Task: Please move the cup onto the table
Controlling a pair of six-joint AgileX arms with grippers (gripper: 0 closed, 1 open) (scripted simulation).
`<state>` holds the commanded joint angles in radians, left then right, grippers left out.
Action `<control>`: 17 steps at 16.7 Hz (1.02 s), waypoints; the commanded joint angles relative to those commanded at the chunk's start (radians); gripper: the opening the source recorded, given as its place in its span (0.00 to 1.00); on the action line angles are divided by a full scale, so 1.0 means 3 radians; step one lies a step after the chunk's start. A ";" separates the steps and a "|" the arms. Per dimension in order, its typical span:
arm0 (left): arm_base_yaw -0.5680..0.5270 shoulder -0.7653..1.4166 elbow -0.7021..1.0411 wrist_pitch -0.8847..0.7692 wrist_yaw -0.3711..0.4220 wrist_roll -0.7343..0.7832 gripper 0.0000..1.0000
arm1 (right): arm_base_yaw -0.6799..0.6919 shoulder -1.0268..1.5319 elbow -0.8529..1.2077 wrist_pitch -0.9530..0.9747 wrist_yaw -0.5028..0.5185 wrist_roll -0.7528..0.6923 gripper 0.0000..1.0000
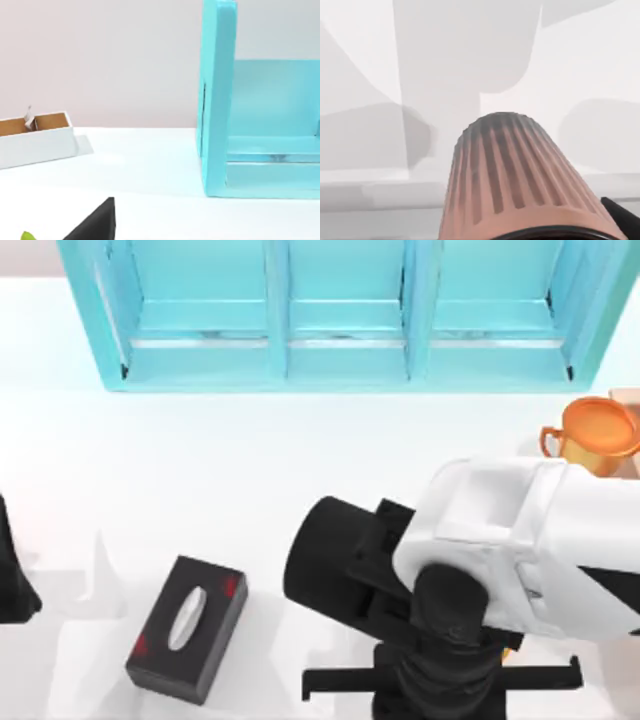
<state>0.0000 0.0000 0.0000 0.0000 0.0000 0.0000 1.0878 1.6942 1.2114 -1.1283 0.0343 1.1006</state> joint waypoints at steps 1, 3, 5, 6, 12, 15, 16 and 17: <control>0.0000 0.0000 0.0000 0.0000 0.0000 0.0000 1.00 | 0.0004 0.0016 -0.0053 0.0056 0.0000 0.0003 0.00; 0.0000 0.0000 0.0000 0.0000 0.0000 0.0000 1.00 | 0.0006 0.0022 -0.0072 0.0076 -0.0001 0.0004 0.00; 0.0000 0.0000 0.0000 0.0000 0.0000 0.0000 1.00 | 0.0006 0.0022 -0.0072 0.0076 -0.0001 0.0004 0.00; 0.0000 0.0000 0.0000 0.0000 0.0000 0.0000 1.00 | 0.0006 0.0022 -0.0072 0.0076 -0.0001 0.0004 0.08; 0.0000 0.0000 0.0000 0.0000 0.0000 0.0000 1.00 | 0.0006 0.0022 -0.0072 0.0076 -0.0001 0.0004 0.53; 0.0000 0.0000 0.0000 0.0000 0.0000 0.0000 1.00 | 0.0006 0.0022 -0.0072 0.0076 -0.0001 0.0004 0.75; 0.0000 0.0000 0.0000 0.0000 0.0000 0.0000 1.00 | 0.0006 0.0022 -0.0072 0.0076 -0.0001 0.0004 0.83; 0.0000 0.0000 0.0000 0.0000 0.0000 0.0000 1.00 | 0.0006 0.0022 -0.0072 0.0076 -0.0001 0.0004 0.90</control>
<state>0.0000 0.0000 0.0000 0.0000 0.0000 0.0000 1.0896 1.7008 1.1897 -1.1054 0.0340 1.1019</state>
